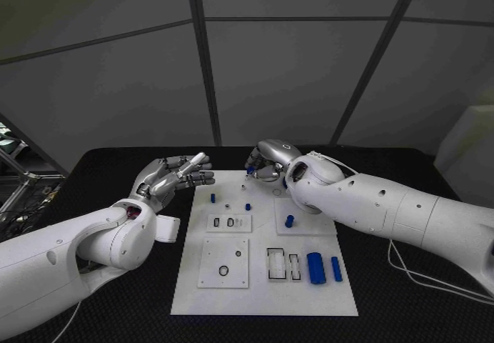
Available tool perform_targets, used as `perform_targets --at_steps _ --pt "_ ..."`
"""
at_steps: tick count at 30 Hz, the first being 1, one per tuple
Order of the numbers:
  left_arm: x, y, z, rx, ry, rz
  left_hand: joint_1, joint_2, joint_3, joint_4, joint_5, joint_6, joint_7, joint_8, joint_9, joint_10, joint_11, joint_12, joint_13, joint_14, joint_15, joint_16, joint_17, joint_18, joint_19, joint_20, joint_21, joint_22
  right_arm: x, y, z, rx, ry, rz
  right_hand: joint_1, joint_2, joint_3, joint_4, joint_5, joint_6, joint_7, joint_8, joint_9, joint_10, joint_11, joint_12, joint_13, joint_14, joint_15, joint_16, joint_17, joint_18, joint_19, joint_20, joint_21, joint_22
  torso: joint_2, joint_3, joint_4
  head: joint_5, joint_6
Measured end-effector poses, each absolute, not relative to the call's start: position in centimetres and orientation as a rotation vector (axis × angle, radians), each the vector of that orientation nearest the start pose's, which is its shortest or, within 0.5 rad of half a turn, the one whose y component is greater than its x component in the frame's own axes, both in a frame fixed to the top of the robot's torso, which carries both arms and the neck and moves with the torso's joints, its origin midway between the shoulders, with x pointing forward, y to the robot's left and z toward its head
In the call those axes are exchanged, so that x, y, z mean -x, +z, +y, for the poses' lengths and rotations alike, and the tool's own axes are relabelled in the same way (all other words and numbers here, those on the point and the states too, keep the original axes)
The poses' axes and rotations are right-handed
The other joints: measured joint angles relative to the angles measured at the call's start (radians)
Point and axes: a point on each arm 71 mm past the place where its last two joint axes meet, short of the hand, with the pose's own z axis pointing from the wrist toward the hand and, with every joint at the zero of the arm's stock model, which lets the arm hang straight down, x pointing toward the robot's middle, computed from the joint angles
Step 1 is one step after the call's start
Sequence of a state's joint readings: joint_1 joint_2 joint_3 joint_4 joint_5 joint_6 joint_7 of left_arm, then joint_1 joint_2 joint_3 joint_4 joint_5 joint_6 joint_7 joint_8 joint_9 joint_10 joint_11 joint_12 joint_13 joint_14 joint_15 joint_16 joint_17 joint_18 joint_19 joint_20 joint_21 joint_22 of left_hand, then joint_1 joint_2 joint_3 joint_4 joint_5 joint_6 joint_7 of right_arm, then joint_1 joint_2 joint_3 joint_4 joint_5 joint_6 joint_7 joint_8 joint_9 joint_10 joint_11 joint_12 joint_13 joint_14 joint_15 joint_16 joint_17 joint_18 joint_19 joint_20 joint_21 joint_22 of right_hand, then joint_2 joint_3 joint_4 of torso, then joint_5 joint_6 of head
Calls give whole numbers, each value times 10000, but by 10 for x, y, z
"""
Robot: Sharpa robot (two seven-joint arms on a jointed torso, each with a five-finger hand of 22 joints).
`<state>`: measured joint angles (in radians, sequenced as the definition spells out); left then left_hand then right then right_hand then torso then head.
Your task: Assemble the parts on the task board
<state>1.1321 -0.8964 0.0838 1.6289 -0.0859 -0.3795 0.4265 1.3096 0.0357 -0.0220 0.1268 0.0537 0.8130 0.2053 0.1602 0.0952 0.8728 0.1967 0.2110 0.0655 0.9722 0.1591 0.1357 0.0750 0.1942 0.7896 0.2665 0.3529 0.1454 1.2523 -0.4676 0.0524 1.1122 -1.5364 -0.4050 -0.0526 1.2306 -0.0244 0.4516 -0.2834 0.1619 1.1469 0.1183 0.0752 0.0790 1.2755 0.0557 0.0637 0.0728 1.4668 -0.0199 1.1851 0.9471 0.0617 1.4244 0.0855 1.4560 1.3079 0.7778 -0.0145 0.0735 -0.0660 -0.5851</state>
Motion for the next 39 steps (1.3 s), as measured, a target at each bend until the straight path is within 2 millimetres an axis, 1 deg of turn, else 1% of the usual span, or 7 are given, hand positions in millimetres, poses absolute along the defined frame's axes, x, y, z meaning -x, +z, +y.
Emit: perform_targets --at_steps 4,6,13,29,33,35,39 --pt "-475 -152 209 10374 -15885 13073 0 0 0 0 0 0 0 0 8 0 0 0 0 0 0 0 0 0 0 0 0 0 -568 -139 -116 1782 6348 14255 -1 -1 24 24 -1 -1 0 -1 -5 -1 1 -1 0 0 0 0 -1 -1 0 0 0 -1 0 -5 0 16 -16" --pt "-475 -152 208 10375 -15889 13076 0 0 0 0 0 0 0 0 8 0 0 0 0 0 0 0 0 0 0 0 0 0 -570 -140 -114 1799 6342 14320 -1 -1 24 24 -1 -1 -1 -39 -14 -54 54 -1 0 0 0 0 -1 0 0 0 0 -1 0 -5 0 31 -2" --pt "-476 -152 208 10367 -15902 13077 0 0 0 0 0 0 0 0 8 0 0 0 0 0 0 0 0 -1 0 0 0 0 -572 -144 -110 1917 6229 14655 -2 -2 24 24 -2 -2 -1 -39 -15 -55 54 -2 -2 0 1 0 -12 1 0 0 0 -14 -3 -8 0 65 20" --pt "-476 -150 207 10341 -15929 13062 0 0 -28 -28 0 0 0 0 6 0 0 0 0 0 0 0 0 0 0 0 0 0 -576 -146 -107 2183 5571 15012 -3 -3 22 25 -21 -9 4 -38 -16 -74 71 -39 -27 0 1 0 -40 2 -1 0 -1 -93 -5 -12 -1 49 3" --pt "-476 -150 207 10340 -15930 13063 0 0 -28 -28 0 0 0 0 5 0 0 0 0 0 0 0 -1 0 0 0 0 0 -576 -146 -106 2190 5456 15001 -70 -69 22 25 -21 -42 34 -81 -25 -151 70 -39 -23 0 1 0 -99 2 -7 6 -1 -154 -5 -11 0 43 11" --pt "-476 -150 207 10340 -15931 13065 0 0 -28 -28 0 0 0 0 5 0 0 -32 0 0 0 0 -1 -1 0 0 0 0 -576 -146 -105 2187 5402 14985 -70 -69 22 25 -21 -42 34 -94 -25 -203 53 -39 -22 0 1 0 -160 2 -56 55 -1 -216 -5 -11 3 43 11" --pt "-476 -150 207 10336 -15940 13064 0 0 -28 -28 0 0 0 0 5 0 0 -37 0 0 0 0 0 0 0 0 0 0 -576 -146 -104 2192 5287 14964 -113 -112 22 25 -21 -79 68 -93 -36 -254 102 -39 -26 0 1 0 -215 2 -130 55 -47 -275 -4 -12 12 42 11"
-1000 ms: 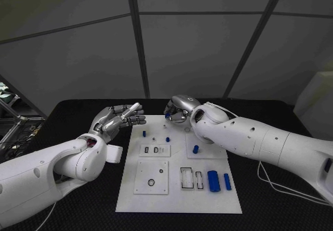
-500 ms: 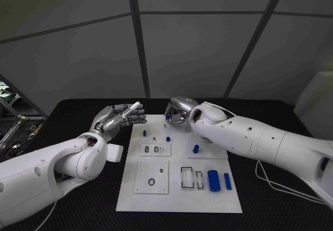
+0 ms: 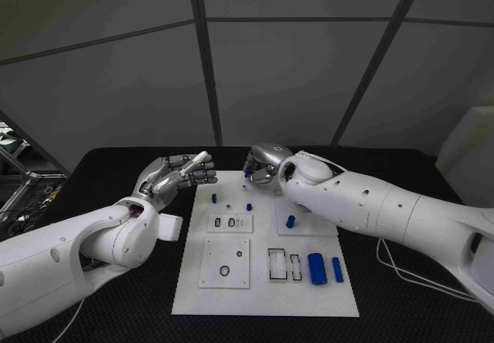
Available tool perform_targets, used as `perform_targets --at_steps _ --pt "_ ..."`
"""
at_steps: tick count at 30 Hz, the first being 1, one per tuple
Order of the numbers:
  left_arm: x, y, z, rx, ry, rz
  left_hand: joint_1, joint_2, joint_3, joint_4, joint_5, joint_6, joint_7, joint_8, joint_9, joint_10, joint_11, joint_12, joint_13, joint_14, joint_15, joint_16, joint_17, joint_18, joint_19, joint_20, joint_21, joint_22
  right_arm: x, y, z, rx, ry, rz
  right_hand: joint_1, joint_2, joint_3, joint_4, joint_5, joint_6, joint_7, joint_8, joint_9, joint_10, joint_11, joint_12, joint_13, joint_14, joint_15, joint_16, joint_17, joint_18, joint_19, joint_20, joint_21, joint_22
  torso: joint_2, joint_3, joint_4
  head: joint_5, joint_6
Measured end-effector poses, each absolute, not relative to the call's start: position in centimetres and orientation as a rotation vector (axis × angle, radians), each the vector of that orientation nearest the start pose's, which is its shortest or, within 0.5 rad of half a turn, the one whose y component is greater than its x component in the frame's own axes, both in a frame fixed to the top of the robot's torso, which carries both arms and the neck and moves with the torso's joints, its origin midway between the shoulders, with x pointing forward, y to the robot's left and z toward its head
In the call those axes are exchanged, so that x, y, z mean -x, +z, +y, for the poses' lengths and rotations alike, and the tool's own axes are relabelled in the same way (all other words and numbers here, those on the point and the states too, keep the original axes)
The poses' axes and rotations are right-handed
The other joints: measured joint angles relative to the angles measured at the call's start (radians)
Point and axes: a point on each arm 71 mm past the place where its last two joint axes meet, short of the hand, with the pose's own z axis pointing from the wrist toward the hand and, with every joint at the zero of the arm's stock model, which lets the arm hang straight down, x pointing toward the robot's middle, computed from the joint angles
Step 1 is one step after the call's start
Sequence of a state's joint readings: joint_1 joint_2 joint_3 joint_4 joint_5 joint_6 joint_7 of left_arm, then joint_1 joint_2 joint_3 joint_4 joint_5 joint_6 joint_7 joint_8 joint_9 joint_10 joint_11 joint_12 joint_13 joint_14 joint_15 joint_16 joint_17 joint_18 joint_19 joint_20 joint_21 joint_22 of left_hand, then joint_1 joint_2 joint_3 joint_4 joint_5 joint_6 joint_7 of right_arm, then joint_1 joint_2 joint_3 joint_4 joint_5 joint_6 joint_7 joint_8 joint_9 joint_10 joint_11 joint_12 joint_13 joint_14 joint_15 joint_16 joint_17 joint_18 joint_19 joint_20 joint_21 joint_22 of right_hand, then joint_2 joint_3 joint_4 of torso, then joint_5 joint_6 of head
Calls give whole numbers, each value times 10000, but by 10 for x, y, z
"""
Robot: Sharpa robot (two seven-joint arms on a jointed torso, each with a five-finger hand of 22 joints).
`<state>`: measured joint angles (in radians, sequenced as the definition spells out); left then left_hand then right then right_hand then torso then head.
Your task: Assemble the parts on the task board
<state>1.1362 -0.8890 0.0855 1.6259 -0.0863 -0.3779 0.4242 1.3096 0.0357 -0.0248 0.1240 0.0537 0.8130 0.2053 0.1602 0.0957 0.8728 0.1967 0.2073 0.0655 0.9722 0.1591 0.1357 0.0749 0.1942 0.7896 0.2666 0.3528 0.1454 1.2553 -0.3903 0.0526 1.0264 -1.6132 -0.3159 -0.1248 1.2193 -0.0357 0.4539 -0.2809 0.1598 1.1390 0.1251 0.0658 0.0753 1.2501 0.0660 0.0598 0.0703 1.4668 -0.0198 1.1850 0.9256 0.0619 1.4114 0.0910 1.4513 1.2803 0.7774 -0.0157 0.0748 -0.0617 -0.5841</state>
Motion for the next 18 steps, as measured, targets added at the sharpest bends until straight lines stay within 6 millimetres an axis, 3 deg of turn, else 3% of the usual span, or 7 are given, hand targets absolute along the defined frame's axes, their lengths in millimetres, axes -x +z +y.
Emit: perform_targets --at_steps 4,16,17,18 --pt "-476 -150 207 10334 -15943 13065 0 0 0 0 0 0 0 0 -1 0 0 0 -8 0 0 -41 0 0 0 0 0 0 -577 -148 -104 2181 5169 14979 -77 -77 2 1 1 -71 70 -1 -22 -199 52 20 -22 -3 2 -47 -92 0 -58 56 -53 -94 -1 -4 1 3 0" --pt "-477 -148 207 10316 -15938 13048 0 0 0 0 0 0 0 0 -1 0 0 0 -8 0 0 -41 0 -1 0 0 0 0 -578 -148 -105 2168 4939 15050 -171 -347 0 -3 -88 -420 266 0 -58 -1475 326 20 -78 -271 271 -584 -912 10 -694 301 -544 -1041 -1 -12 6 3 -19" --pt "-477 -148 207 10316 -15936 13047 0 0 0 0 0 0 0 0 -2 0 0 0 -8 0 0 -41 0 0 0 0 0 0 -578 -149 -105 2160 4918 15055 -153 -364 -44 -18 -88 -475 320 0 -69 -1693 364 20 -78 -312 312 -681 -1056 167 -828 322 -647 -1241 0 -12 7 2 -21" --pt "-477 -148 207 10315 -15935 13046 0 0 0 0 0 0 0 0 -2 0 0 0 -8 0 0 -41 0 0 0 0 0 0 -578 -149 -105 2156 4910 15057 -96 -421 -127 -20 -88 -564 337 0 -85 -1871 398 20 -78 -358 357 -770 -1192 161 -938 352 -745 -1425 0 -12 7 1 -24"
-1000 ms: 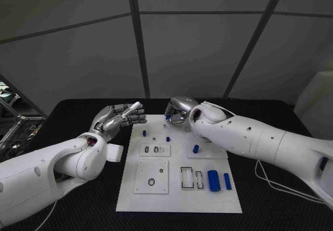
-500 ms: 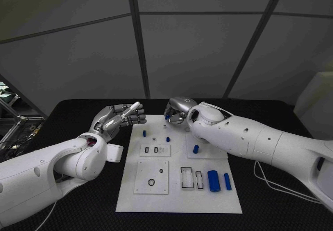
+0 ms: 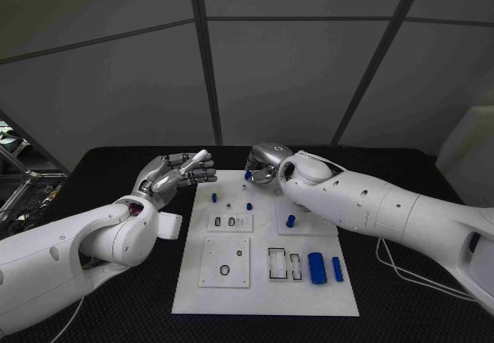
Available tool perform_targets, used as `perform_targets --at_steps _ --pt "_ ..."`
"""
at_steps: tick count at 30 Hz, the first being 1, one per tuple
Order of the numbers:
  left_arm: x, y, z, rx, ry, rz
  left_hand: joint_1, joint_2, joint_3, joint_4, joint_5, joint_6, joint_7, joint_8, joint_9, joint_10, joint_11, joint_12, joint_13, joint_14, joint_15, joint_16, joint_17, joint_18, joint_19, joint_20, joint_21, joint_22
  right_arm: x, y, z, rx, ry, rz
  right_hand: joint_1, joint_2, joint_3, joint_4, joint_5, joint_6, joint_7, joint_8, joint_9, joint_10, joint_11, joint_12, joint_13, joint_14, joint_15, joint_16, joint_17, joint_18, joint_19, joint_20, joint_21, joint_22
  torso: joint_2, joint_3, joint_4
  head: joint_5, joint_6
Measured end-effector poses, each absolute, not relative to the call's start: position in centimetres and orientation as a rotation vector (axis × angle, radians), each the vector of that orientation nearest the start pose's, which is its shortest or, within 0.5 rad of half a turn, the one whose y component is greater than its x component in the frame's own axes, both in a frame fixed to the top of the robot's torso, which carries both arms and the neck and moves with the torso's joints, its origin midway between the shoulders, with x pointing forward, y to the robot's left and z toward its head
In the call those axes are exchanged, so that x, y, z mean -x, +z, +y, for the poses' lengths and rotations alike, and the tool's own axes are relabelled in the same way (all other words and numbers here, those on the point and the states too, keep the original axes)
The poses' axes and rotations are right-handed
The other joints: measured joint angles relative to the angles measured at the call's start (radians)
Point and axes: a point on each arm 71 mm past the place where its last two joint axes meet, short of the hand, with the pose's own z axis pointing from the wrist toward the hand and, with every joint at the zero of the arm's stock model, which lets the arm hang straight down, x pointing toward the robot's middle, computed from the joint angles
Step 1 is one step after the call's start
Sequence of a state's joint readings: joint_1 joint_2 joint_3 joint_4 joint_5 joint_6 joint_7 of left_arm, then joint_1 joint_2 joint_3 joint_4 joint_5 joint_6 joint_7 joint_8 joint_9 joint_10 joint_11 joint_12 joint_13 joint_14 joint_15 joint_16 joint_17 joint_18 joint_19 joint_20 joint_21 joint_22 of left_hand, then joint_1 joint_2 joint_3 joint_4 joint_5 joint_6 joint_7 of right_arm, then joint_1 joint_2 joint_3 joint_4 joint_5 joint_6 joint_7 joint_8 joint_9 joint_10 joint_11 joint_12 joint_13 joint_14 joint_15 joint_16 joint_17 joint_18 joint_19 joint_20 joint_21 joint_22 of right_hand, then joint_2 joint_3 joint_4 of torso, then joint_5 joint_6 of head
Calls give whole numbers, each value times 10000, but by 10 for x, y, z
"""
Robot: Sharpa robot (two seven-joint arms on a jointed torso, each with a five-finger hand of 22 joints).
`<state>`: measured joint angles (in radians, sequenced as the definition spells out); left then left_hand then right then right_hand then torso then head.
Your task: Assemble the parts on the task board
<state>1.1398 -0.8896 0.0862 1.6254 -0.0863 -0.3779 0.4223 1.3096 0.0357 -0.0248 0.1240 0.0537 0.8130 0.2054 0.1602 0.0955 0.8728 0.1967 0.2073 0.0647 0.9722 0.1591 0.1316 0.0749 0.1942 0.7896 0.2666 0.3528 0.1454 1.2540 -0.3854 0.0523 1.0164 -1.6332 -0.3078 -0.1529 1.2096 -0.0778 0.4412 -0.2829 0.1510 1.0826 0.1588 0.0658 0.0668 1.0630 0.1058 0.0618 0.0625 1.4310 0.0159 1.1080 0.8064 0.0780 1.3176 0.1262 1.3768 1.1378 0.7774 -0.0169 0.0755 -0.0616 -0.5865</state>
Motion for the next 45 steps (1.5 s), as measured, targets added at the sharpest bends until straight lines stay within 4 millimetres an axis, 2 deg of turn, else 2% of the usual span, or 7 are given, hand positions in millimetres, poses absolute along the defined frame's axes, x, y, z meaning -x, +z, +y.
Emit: perform_targets --at_steps 6,15,19,25,30,36,45 --pt "-477 -148 208 10316 -15920 13043 0 0 0 0 0 0 0 0 0 0 0 0 0 0 0 0 0 0 0 0 0 0 -576 -147 -107 2149 5000 14942 65 -172 -495 43 -59 -352 -4 0 -18 -665 103 0 0 -74 74 -371 -563 156 -383 76 -440 -774 0 2 1 -1 12" --pt "-478 -148 212 10338 -15823 13018 0 0 0 0 0 0 0 0 -1 0 0 0 1 0 0 0 0 0 0 0 0 0 -560 -138 -136 1933 5405 14528 74 -181 -746 143 -59 -301 22 0 -9 -64 -3 201 105 63 20 -158 -256 155 -173 29 -344 -463 -9 15 -17 51 40" --pt "-478 -148 215 10350 -15767 13002 0 0 0 0 0 0 0 0 -1 0 0 0 1 0 0 0 0 1 0 0 0 0 -552 -132 -162 1456 5489 14444 -226 -74 -867 321 -13 -347 -111 0 -11 1457 -299 781 358 309 -198 412 512 140 587 -125 283 763 -21 25 -60 56 75" --pt "-479 -148 218 10370 -15689 12978 0 0 0 0 0 0 0 0 -2 0 0 0 1 0 0 0 0 1 0 0 0 0 -546 -119 -202 44 5526 14611 -703 -434 -1355 869 -473 -672 -504 0 -15 3714 -861 1865 1191 342 -667 1216 1600 -257 1405 -627 1060 1700 -51 56 -171 75 124" --pt "-480 -149 219 10384 -15656 12970 0 0 -28 -29 0 0 0 0 -2 0 0 0 1 0 0 0 0 1 0 0 0 -9 -546 -121 -225 -947 5310 15123 -354 -849 -2185 1583 -473 -970 -618 0 -5 4006 -1022 5689 5200 356 -824 2602 3703 -479 1493 -804 1517 1703 -58 78 -221 41 142" --pt "-481 -150 220 10398 -15633 12969 0 0 -28 -28 0 0 0 0 -2 0 0 0 1 0 0 0 0 1 0 0 0 -8 -549 -127 -233 -1576 5086 15794 319 -917 -2605 2679 -473 -1104 -500 0 10 3912 -929 10723 10554 343 -762 3299 4830 -478 1492 -719 1635 1702 -56 79 -221 -45 143" --pt "-483 -151 219 10405 -15644 12984 0 0 -28 -28 0 0 0 0 -2 0 0 0 2 0 0 0 0 0 0 0 0 -8 -556 -136 -231 -1857 4781 16620 524 -1019 -2746 3337 -472 -1188 -481 0 9 4020 -823 12502 12411 340 -693 3614 5018 -634 1513 -668 1755 1701 -41 66 -190 -127 73"
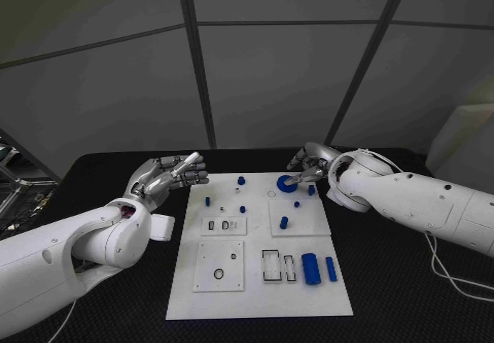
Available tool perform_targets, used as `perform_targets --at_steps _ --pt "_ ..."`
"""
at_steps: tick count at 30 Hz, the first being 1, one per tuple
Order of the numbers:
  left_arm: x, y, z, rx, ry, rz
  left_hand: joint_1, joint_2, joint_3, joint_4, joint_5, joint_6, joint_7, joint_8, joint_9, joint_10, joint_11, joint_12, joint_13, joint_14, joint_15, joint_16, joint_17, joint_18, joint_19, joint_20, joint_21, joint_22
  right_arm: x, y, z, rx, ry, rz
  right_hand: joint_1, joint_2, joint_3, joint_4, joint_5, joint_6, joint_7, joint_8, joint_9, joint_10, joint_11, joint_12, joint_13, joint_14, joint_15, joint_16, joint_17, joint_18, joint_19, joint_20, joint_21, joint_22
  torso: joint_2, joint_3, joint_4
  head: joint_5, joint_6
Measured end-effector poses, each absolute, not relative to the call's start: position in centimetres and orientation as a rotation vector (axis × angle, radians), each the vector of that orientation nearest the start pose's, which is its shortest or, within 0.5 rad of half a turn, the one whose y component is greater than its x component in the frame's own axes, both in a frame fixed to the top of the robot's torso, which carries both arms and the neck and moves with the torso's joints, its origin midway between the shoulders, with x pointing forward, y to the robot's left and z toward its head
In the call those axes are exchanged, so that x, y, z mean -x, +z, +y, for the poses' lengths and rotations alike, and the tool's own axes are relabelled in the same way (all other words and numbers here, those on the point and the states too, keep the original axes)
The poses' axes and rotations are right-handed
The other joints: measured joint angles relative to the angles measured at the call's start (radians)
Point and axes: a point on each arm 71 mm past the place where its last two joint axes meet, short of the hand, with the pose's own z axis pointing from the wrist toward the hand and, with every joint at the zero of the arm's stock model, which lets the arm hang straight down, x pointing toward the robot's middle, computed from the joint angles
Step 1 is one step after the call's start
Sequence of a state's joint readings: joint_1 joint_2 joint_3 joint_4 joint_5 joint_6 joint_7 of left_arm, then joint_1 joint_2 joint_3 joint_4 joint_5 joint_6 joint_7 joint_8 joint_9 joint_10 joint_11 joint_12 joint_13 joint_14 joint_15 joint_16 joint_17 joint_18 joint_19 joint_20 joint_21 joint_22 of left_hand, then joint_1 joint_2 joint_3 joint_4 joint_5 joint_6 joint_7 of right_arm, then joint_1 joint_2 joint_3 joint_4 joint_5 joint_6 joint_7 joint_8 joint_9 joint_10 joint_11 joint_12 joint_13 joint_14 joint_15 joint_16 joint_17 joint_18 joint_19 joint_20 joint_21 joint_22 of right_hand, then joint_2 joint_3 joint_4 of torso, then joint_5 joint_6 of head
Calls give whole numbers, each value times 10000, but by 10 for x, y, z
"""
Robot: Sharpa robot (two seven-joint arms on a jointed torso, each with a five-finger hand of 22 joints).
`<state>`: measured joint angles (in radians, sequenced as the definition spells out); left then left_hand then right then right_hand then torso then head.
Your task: Assemble the parts on the task board
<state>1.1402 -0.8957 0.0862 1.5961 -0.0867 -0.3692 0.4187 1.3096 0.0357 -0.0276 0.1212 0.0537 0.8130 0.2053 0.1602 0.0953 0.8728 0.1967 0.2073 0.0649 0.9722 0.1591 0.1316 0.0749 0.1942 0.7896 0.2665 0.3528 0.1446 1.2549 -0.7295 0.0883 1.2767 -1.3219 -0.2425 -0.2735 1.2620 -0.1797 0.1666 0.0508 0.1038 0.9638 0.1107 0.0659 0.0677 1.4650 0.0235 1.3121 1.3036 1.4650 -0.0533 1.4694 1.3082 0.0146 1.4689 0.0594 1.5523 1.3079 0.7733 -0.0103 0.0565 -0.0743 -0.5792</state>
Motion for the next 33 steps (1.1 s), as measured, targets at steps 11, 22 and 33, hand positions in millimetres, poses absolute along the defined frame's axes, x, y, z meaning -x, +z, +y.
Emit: perform_targets --at_steps 11,22,33 --pt "-483 -151 218 10401 -15668 13002 0 0 29 -29 0 0 0 0 0 0 0 -26 0 0 0 0 0 0 0 0 0 0 -560 -141 -228 -1931 4523 17067 153 72 37 103 155 0 0 0 12 0 -1 457 45 0 0 81 -1 1 -34 34 80 -1 -7 -16 17 -9 -85" --pt "-483 -151 218 10407 -15658 13005 0 0 30 -29 0 0 0 0 -1 0 0 -39 0 0 0 0 0 1 0 0 0 1 -563 -144 -227 -1909 4336 17340 252 170 96 98 234 125 13 0 26 -1 -1 618 44 0 -1 119 -3 2 -34 33 81 -2 -12 -16 17 3 -151" --pt "-483 -151 219 10412 -15649 13009 0 0 30 -29 0 0 0 0 -1 0 0 -39 0 0 0 -39 0 0 0 0 0 -8 -565 -147 -228 -1868 4155 17577 343 261 133 59 277 226 -25 0 32 -1 -2 655 43 0 -1 119 -4 3 -34 33 121 -3 -14 -15 17 0 -194"
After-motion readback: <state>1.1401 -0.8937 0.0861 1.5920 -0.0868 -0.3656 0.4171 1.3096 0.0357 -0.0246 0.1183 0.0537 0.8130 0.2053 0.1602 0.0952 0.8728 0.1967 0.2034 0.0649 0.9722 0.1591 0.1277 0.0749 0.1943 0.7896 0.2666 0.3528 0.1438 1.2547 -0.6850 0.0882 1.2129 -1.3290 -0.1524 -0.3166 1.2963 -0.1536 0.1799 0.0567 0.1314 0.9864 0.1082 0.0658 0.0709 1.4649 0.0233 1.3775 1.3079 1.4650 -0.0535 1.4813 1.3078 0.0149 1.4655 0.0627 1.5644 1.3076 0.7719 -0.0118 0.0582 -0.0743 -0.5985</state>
